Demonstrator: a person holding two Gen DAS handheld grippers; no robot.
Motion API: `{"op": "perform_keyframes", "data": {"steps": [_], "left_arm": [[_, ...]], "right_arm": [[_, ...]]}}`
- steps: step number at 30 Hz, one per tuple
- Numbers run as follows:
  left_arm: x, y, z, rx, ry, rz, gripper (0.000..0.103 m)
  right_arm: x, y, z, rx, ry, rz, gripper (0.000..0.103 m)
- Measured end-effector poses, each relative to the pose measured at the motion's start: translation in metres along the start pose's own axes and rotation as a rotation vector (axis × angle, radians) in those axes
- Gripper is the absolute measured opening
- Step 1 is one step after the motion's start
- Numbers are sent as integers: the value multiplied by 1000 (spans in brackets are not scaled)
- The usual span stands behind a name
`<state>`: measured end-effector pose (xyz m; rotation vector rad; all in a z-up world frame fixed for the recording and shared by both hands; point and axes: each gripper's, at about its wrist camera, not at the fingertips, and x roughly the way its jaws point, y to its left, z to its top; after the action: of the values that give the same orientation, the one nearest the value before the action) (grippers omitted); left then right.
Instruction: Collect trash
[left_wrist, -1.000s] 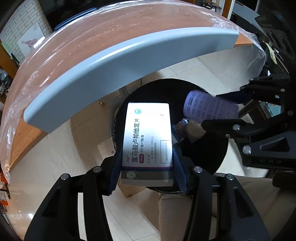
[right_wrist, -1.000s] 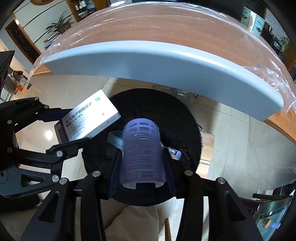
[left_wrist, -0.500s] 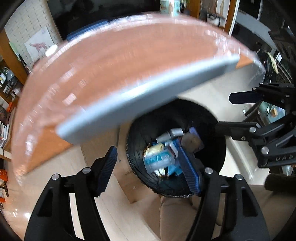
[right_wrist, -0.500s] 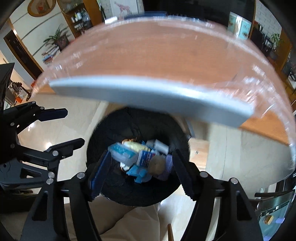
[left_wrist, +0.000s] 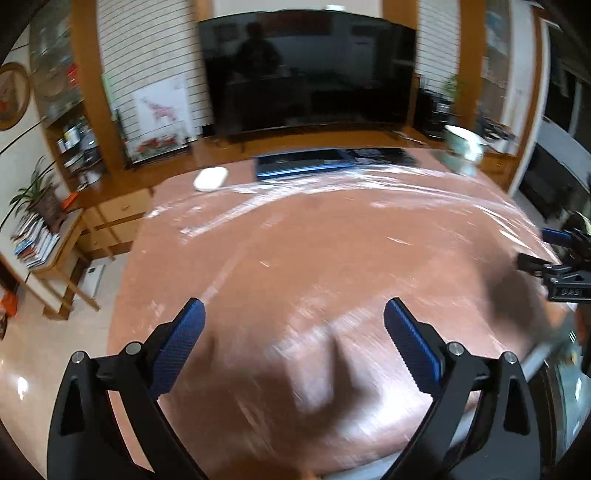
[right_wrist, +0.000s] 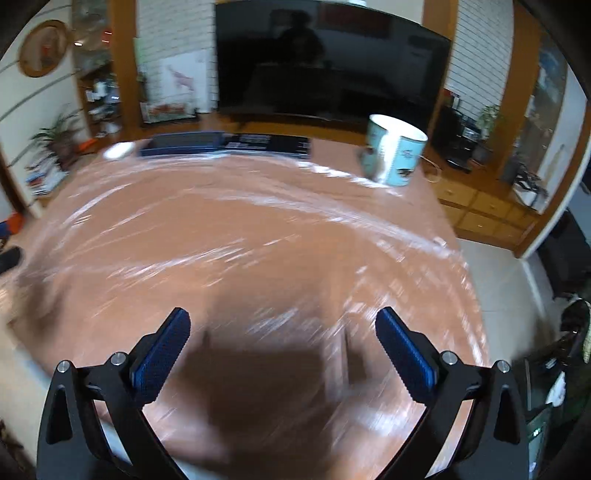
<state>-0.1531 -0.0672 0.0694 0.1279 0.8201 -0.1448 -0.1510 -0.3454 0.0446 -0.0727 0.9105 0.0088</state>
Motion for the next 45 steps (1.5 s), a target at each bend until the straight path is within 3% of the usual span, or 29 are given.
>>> {"op": "perform_keyframes", "data": {"steps": [7, 16, 19, 45], "left_arm": [[72, 35, 20, -123, 75, 52, 98], [121, 59, 27, -180, 135, 105, 98], [125, 62, 29, -202, 128, 95, 98], [129, 63, 28, -209, 137, 92, 102]], "right_arm": [[72, -43, 28, 106, 72, -43, 99], [105, -72, 46, 160, 89, -51, 99], [106, -77, 43, 164, 53, -42, 99], [103, -80, 41, 163, 53, -40, 99]]}}
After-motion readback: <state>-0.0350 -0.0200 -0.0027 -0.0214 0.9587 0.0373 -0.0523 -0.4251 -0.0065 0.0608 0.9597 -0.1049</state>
